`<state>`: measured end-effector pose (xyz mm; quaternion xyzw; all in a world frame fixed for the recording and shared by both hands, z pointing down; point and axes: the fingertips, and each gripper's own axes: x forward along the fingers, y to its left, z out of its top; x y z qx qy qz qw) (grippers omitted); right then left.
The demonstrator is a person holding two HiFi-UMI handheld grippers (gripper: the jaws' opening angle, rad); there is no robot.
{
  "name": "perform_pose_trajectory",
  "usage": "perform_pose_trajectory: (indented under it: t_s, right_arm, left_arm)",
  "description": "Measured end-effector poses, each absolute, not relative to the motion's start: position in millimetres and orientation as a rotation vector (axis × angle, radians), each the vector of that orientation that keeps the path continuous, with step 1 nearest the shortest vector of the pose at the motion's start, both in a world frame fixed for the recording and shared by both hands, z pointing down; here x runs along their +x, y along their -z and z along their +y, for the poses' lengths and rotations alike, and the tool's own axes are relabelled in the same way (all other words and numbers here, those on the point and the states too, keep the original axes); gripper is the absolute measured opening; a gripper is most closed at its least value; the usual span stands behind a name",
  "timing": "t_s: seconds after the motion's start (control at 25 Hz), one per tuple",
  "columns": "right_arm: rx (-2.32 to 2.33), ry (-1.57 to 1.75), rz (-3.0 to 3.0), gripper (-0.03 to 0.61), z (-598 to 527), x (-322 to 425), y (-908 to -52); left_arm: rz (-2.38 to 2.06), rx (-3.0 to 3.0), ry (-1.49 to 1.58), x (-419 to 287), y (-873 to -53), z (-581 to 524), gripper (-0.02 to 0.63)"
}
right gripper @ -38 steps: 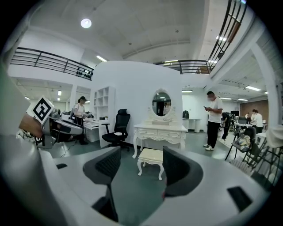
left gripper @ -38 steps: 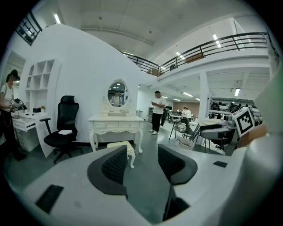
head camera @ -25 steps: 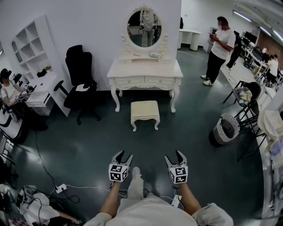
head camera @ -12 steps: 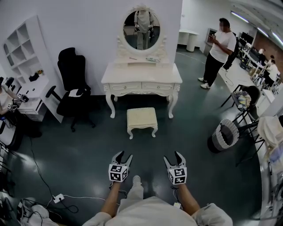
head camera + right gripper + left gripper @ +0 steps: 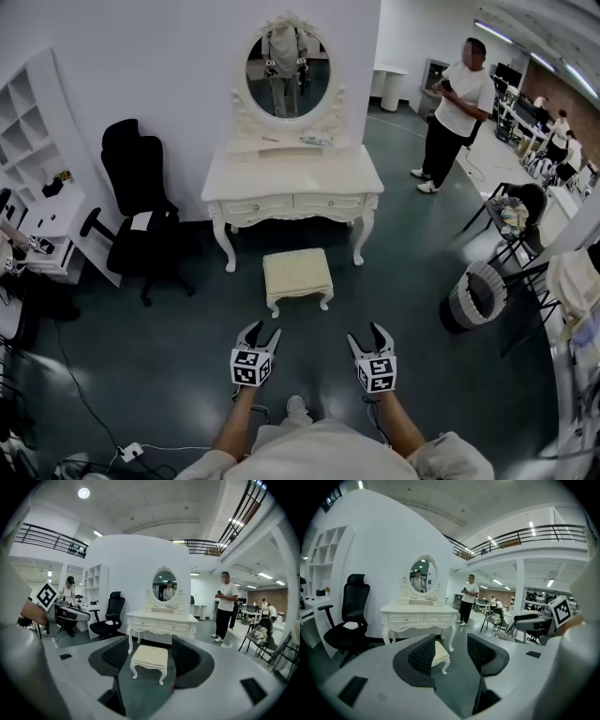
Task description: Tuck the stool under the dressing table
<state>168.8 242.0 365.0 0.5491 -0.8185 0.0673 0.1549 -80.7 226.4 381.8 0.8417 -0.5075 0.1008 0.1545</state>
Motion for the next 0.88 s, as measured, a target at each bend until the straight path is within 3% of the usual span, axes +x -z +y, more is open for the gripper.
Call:
perform_pose_trajectory:
  t_s: [0.88]
  right_arm:
    - [1.571, -0.218, -2.299, 0.271, 135, 120, -383]
  left_arm:
    - [-1.393, 2.428, -0.329, -128, -398, 108, 0.193]
